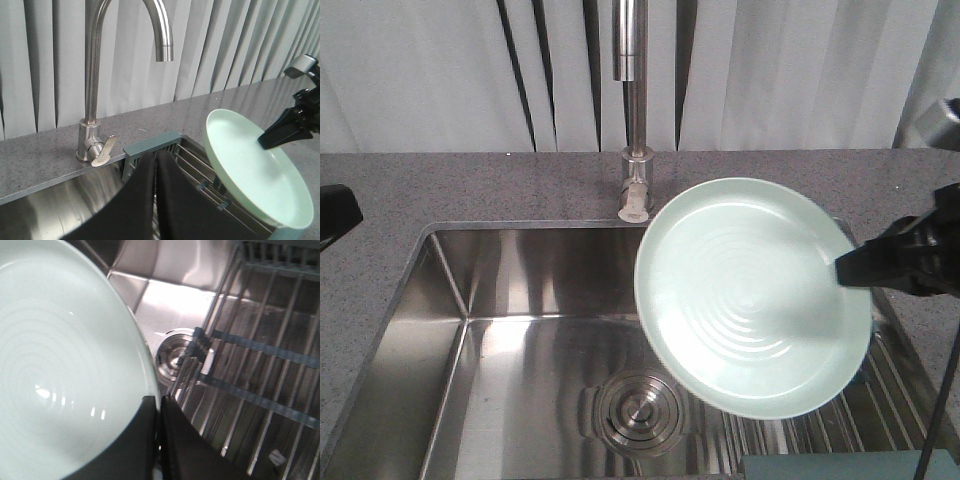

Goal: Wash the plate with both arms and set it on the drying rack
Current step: 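Swing the held plate with the right gripper under the faucet spout, then tilt and turn the plate under the faucet with the right gripper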

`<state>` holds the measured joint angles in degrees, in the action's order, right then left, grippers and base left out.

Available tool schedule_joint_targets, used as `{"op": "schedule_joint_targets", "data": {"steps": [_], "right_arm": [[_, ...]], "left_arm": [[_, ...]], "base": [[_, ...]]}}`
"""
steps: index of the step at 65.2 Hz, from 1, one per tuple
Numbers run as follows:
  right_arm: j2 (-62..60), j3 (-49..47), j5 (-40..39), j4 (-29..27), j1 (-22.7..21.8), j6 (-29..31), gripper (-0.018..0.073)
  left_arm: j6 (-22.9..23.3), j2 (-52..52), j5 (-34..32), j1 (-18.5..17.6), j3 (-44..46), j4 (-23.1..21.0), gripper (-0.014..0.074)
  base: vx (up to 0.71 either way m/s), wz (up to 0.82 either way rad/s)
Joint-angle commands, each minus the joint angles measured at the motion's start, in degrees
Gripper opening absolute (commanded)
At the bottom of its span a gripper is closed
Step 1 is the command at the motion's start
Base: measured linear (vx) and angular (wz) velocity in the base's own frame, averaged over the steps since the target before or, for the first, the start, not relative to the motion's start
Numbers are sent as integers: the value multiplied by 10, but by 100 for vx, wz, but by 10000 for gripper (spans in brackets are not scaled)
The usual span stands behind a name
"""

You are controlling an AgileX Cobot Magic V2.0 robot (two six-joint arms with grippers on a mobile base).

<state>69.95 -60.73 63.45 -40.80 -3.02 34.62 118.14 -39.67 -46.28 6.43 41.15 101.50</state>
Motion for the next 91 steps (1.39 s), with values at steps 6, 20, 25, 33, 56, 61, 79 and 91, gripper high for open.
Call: {"op": "schedule_joint_targets", "data": {"steps": [6,20,25,33,56,61,79,91], "right_arm": [[46,-20,-75,-30,107,-20,-5],[135,-96,-132,20,219,-86,-5],[160,-140,-153,55,242,-116,-5],[194,-204,-180,126,251,-181,-5],[175,-263,-22,324,194,-279,-5],[166,-263,31,324,194,-278,-5],[156,-261,94,259,253,-275,-5],[184,-261,-23,252,298,-320,-5]], "left_arm": [[1,1,2,1,14,18,-6],[1,1,-5,1,14,18,-6],[1,1,-5,1,14,18,-6],[1,1,-5,1,14,18,-6],[2,1,-7,1,14,18,-6],[2,1,-8,1,14,18,-6],[2,1,-7,1,14,18,-6],[2,1,-5,1,14,18,-6]], "base": [[0,0],[0,0],[0,0],[0,0],[0,0],[0,0],[0,0],[0,0]]}}
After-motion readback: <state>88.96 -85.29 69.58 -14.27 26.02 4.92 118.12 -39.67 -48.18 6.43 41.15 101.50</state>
